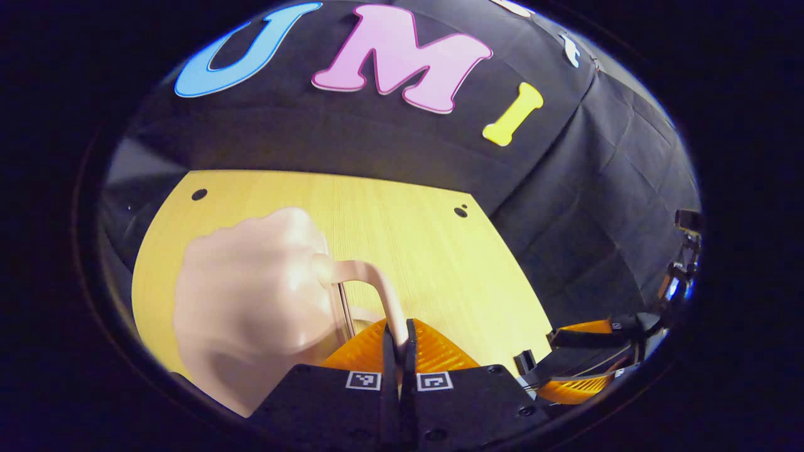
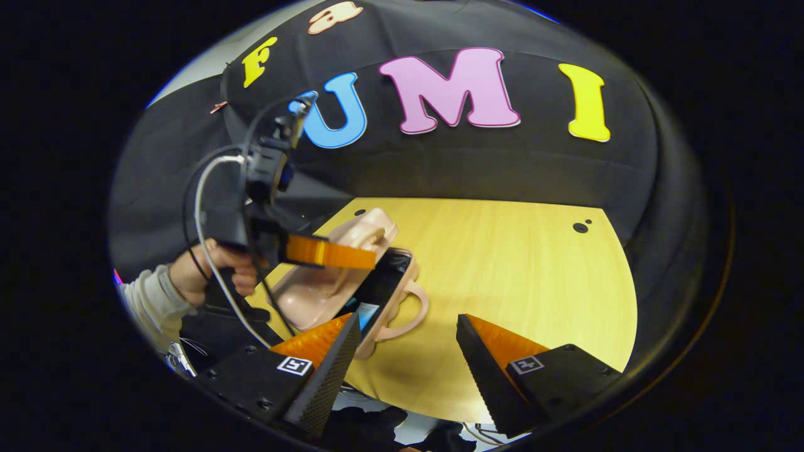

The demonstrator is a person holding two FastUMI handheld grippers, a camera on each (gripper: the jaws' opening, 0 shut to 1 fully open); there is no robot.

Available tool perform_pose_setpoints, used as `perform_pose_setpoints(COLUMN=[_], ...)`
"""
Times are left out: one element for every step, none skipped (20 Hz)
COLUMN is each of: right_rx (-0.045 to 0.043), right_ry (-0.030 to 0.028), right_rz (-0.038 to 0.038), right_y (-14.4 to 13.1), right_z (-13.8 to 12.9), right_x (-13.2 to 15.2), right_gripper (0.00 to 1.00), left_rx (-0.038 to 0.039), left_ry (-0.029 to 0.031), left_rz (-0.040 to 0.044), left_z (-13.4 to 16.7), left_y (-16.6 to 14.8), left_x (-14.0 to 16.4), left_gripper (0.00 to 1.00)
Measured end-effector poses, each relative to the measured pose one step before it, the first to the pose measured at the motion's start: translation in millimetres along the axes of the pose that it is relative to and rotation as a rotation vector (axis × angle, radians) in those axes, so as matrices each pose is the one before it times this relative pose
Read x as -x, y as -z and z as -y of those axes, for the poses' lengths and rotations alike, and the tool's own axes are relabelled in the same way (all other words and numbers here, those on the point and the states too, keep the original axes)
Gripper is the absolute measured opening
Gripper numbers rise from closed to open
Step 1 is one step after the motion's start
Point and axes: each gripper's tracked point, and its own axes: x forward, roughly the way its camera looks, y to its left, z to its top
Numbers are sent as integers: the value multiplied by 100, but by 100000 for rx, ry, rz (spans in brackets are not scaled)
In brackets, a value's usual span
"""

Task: First open the suitcase, pack the skin care products into it, and then close the suitcase.

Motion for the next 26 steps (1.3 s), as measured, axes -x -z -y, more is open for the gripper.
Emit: perform_pose_setpoints(right_rx=[-987, -1524, -513, -145, -35, 15, -336, -784, -768, 136, 901, 1100, 744, 1075, 1174, 1631, 2126, 2395, 2497, 3097, 2176, 1612, 1971, 1316, 1480, 1552], right_ry=[1418, 1241, 1025, 1298, 758, 762, 326, -113, -524, -130, 403, 460, 671, 746, 805, 942, 1199, 1368, 1383, 2244, 1986, 1774, 2872, 2002, 1531, 1238], right_rz=[-553, -288, 77, -63, 51, -54, -332, -462, 258, 1049, 1134, 1406, 1511, 2101, 3204, 3787, 4270, 4932, 5311, 7256, 5895, 6066, 7855, 4672, 3947, 3587], right_y=[315, 324, 220, 182, 59, 159, -25, 116, -137, -119, -492, -585, -769, -754, -1282, -1514, -1735, -1871, -1965, -2961, -2305, -2317, -3068, -1742, -1529, -1156], right_z=[842, 776, 552, 534, 457, 364, -112, -119, -103, 247, 77, 95, 151, 141, 36, -4, 63, 127, 251, 350, 374, 303, 619, 444, 311, 283], right_x=[279, 268, 66, 53, 23, -103, 49, 5, -34, -80, 32, -154, -224, -57, -31, 85, 320, 183, 134, 152, 70, 85, 152, 200, 260, 50], right_gripper=[97, 97, 97, 97, 97, 97, 97, 97, 97, 97, 97, 97, 97, 97, 97, 97, 98, 98, 97, 97, 97, 97, 97, 97, 97, 97], left_rx=[56, -1010, 885, 33, -1158, -1627, -1032, -149, 690, 287, 12, 365, 20, -514, -1197, -1997, -2723, -2881, -2654, -2859, -1784, -1475, -1138, -646, -591, -749], left_ry=[-1820, -1890, -999, -319, -927, -2656, -1149, -1038, 16, -835, 105, -642, -316, -418, -126, -71, -249, -347, -703, -1318, -1073, -3099, -2904, -1753, -1524, -1400], left_rz=[-3023, -2509, -1936, 430, 599, 772, -316, -1131, 352, 2744, 3154, 3376, 3919, 4646, 5528, 5726, 5433, 6079, 5864, 7195, 5720, 4406, 7653, 4766, 4489, 4171], left_z=[49, -226, 24, 168, -23, -421, 311, 190, 216, 5, 125, 103, 281, 465, 525, 472, 350, 278, 140, 332, -15, -269, -208, -283, -161, -77], left_y=[448, 1120, 906, 610, 119, 29, 56, 142, -296, -688, -557, -879, -853, -1189, -1611, -1775, -1933, -2068, -2171, -2941, -2137, -1977, -3217, -2089, -1349, -1733], left_x=[-752, -1705, -881, -897, -311, 47, -177, 467, 433, 739, 931, 1163, 882, 1231, 1383, 1377, 1677, 1460, 1274, 1606, 1082, 1079, 1295, 701, 487, 736], left_gripper=[6, 7, 7, 8, 8, 11, 13, 17, 25, 28, 46, 44, 70, 73, 82, 87, 88, 89, 91, 92, 92, 92, 94, 95, 96, 96])
